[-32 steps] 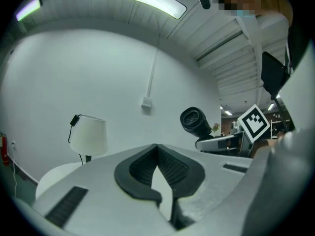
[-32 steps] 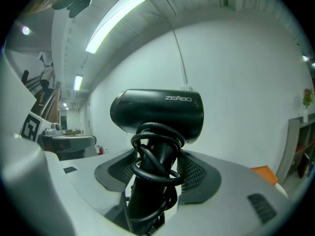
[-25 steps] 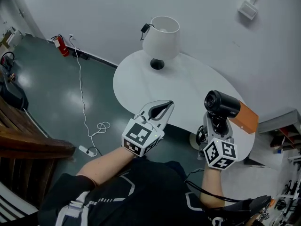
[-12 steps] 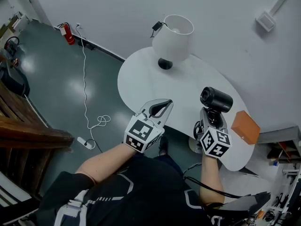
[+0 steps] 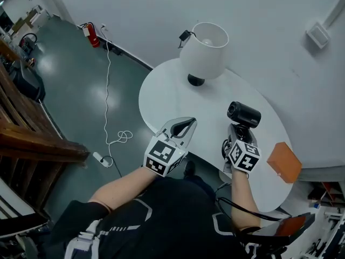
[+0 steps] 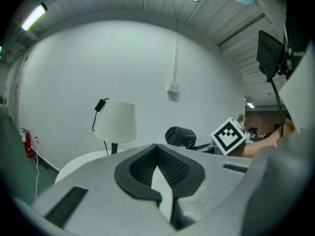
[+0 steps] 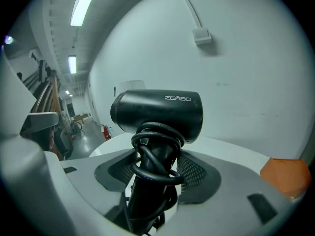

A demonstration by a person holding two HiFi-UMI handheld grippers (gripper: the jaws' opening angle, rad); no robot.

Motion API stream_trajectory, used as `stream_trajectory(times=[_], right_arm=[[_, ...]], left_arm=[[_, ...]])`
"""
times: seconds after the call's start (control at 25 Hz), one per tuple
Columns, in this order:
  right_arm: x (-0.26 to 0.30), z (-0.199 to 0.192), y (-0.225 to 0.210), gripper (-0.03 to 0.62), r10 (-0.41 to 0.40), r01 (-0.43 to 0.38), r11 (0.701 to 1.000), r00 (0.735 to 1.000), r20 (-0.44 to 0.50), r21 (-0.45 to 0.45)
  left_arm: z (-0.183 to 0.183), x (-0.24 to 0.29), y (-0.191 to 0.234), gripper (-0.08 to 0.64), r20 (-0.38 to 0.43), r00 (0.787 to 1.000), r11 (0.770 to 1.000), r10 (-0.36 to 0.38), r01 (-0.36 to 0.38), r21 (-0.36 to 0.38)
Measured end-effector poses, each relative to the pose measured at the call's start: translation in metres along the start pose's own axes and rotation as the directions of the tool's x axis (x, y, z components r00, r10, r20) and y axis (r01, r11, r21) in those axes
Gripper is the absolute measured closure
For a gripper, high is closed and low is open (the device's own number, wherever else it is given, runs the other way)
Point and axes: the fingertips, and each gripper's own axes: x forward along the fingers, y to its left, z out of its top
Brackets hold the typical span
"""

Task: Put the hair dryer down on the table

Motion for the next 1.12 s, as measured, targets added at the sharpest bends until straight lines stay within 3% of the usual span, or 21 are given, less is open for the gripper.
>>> stream_trajectory(times=[0.2, 0.52, 0.92, 1.12], right_arm=[[0.035, -0.015, -0.015, 0.325, 0.023, -0.023, 1.0, 0.997, -0.069, -0.002], [0.083, -0.047, -0.032, 0.325, 0.058, -0.056, 0.998, 0.982, -0.178, 0.016], [0.124, -0.07, -0.038, 0.325, 0.1, -0.107, 0.994, 0.963, -0.252, -0.015], [0.139, -0.08, -0.037, 0.325, 0.115, -0.131, 0.991, 0.953, -0.279, -0.038]], left_arm=[[-0.02, 0.019, 0.002, 0.555, -0.059, 0.998, 0.999, 0.024, -0.026, -0.036], [-0.025, 0.022, 0.018, 0.555, -0.075, 0.989, 0.986, 0.13, -0.137, -0.094], [-0.033, 0.019, 0.021, 0.555, -0.099, 0.968, 0.965, 0.232, -0.242, -0.103], [-0.031, 0.011, 0.018, 0.555, -0.11, 0.959, 0.96, 0.263, -0.271, -0.065]])
